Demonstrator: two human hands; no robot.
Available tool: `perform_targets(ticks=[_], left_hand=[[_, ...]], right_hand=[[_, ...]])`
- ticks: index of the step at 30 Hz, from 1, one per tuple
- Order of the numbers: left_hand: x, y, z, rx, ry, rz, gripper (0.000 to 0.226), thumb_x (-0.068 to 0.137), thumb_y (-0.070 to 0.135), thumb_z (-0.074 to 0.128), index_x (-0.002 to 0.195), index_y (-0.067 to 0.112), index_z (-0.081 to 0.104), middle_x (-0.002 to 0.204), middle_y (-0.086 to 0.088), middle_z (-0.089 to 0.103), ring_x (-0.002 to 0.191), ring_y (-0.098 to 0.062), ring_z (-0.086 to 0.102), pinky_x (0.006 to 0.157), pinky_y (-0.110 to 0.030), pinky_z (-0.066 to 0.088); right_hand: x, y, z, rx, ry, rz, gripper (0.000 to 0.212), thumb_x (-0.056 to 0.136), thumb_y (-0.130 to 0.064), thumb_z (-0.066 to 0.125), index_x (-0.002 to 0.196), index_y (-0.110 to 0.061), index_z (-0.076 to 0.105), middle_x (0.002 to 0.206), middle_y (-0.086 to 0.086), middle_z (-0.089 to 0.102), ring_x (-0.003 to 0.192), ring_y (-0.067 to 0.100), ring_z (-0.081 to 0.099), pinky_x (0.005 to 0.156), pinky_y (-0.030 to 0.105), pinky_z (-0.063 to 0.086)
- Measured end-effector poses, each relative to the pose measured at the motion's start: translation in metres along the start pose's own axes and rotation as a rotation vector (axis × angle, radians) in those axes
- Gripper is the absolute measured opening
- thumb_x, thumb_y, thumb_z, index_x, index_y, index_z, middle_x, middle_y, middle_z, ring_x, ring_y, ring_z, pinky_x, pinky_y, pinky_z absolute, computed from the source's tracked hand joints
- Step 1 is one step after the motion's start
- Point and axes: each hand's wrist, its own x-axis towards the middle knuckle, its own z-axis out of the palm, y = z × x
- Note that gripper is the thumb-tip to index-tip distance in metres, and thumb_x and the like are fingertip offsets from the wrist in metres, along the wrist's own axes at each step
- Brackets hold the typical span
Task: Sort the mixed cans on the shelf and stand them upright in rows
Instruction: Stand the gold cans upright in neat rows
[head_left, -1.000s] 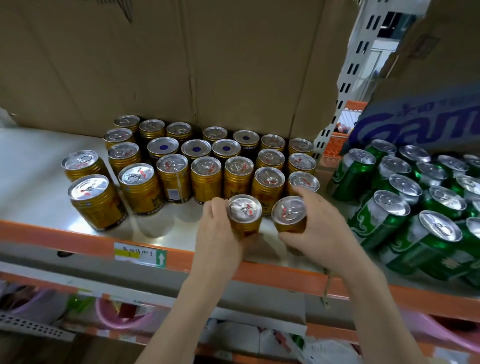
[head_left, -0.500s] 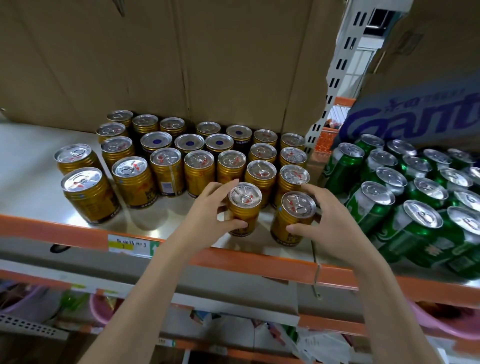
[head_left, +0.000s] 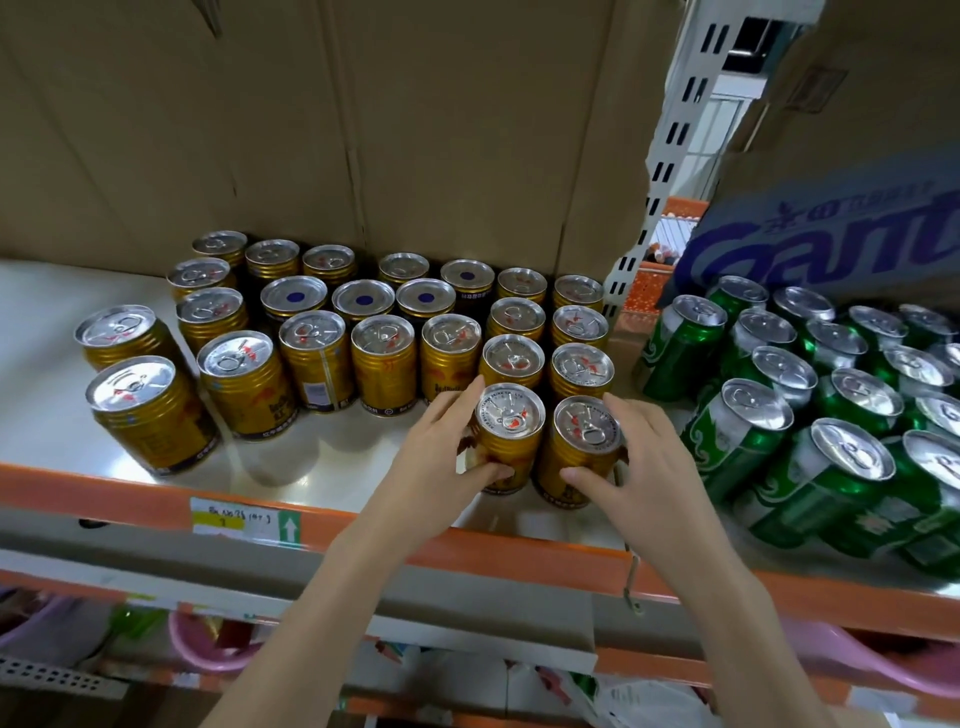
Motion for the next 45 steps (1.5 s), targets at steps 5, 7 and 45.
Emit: perform_targets(ticks=[5,7,45], left_hand=[[0.004,-0.002,0.002,0.019,-0.002,0.014,0.089,0.076,0.015,0.077,0.147,0.019,0.023,0.123,0.011,0.039,0.116,-0.009,0.047,0.101,-0.025,0.043],[0.003,-0.002,0.003,0.018,0.005,0.01,0.089,0.076,0.015,0.076,0.147,0.02,0.023,0.124,0.011,0.038,0.118,-0.009,0.045,0.101,-0.023,0.042],[0.081,-0.031,-0.125,0.999,-0.263,0.391,0.074,0.05,0.031,0.082,0.115,0.006,0.059,0.118,-0.013,0.056,0.111,-0.029,0.053,0.094,-0.033,0.043]], right_hand=[[0.003,0.0,0.002,0.024,0.01,0.02,0.074,0.076,-0.024,0.076,0.138,-0.014,0.038,0.129,0.001,0.039,0.105,-0.002,0.032,0.084,0.004,0.018],[0.003,-0.001,0.004,0.016,0.011,0.024,0.074,0.076,-0.024,0.075,0.139,-0.014,0.037,0.129,0.0,0.038,0.104,-0.005,0.029,0.083,0.003,0.018],[0.129,-0.126,0.059,-0.416,-0.3,-0.016,0.072,0.075,-0.019,0.068,0.139,-0.018,0.035,0.133,0.003,0.041,0.124,0.021,0.037,0.1,0.03,0.035]])
